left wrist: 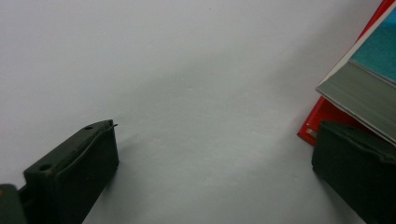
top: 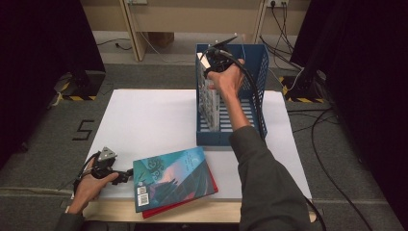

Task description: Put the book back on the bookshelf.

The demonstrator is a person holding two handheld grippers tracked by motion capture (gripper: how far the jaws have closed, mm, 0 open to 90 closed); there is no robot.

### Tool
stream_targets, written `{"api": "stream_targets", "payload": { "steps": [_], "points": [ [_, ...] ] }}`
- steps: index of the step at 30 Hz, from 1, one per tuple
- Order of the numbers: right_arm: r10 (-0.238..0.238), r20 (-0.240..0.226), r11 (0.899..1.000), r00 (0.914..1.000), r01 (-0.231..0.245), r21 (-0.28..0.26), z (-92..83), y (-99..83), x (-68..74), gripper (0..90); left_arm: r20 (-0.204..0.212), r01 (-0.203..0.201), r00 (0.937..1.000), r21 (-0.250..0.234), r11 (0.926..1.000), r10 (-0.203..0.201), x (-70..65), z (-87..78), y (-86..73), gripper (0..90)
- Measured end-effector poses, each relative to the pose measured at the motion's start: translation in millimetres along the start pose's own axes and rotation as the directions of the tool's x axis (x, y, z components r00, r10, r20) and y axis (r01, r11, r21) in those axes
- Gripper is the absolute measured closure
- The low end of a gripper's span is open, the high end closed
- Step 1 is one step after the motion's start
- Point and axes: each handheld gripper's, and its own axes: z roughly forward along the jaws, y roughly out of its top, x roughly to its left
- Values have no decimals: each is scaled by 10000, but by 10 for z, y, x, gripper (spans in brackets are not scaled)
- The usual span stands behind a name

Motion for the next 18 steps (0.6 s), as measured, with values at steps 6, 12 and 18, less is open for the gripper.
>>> {"api": "stream_targets", "payload": {
  "steps": [6, 12, 18],
  "points": [
    [144, -262, 9998, 9996, -148, -150, -74, -138, -123, 576, -4, 4, 10000, 7, 10000, -4, 0, 0, 0, 0],
    [169, -934, 9990, 9955, -207, -398, -193, -240, -244, 588, 2, 6, 10000, 13, 10000, -6, 1, 0, 0, 0],
    [-154, -1401, 9986, 9900, 82, -521, -319, -287, -228, 542, 2, 3, 10000, 13, 10000, -3, 2, -1, 0, 0]
  ]
}}
